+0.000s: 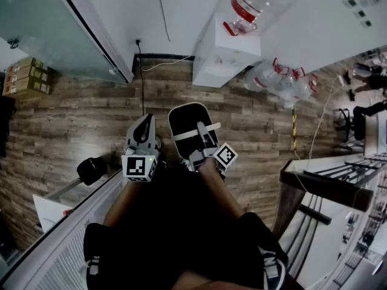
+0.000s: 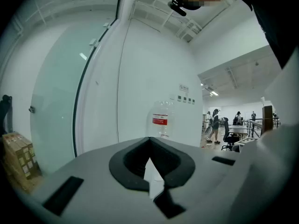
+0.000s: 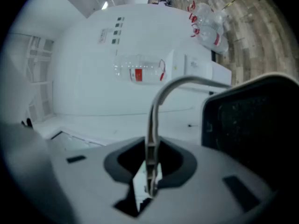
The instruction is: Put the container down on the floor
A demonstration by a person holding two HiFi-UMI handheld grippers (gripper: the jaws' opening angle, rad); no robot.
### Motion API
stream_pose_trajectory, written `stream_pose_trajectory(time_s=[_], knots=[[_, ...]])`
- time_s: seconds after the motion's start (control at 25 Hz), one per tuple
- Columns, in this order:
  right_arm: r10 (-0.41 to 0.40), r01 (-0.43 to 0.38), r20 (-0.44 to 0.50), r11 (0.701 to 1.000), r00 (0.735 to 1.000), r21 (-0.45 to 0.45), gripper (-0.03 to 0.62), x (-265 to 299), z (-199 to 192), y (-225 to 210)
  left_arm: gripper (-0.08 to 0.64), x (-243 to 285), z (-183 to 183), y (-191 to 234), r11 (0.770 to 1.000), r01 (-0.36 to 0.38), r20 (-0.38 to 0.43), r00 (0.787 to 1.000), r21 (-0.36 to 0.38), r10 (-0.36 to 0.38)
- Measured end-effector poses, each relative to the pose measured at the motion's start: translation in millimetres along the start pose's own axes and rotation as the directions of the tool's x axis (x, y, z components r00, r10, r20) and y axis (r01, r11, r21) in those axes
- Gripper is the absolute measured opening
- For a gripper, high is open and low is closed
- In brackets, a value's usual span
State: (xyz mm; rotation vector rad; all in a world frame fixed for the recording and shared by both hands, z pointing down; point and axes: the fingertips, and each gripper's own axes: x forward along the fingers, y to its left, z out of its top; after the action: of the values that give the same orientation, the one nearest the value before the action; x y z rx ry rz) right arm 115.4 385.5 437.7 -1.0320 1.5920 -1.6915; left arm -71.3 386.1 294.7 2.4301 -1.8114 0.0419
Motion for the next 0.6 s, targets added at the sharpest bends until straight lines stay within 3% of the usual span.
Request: stream_pose_trajectory(time_s=[0.6], knots=[[0.01, -0.01, 0.007, 1.0, 1.0, -0.006, 0.086, -0.6, -7.3, -1.1, 0.031, -0.4, -4.4, -2.3, 1.0, 0.027, -0.011, 1.0, -0.011, -0.027]])
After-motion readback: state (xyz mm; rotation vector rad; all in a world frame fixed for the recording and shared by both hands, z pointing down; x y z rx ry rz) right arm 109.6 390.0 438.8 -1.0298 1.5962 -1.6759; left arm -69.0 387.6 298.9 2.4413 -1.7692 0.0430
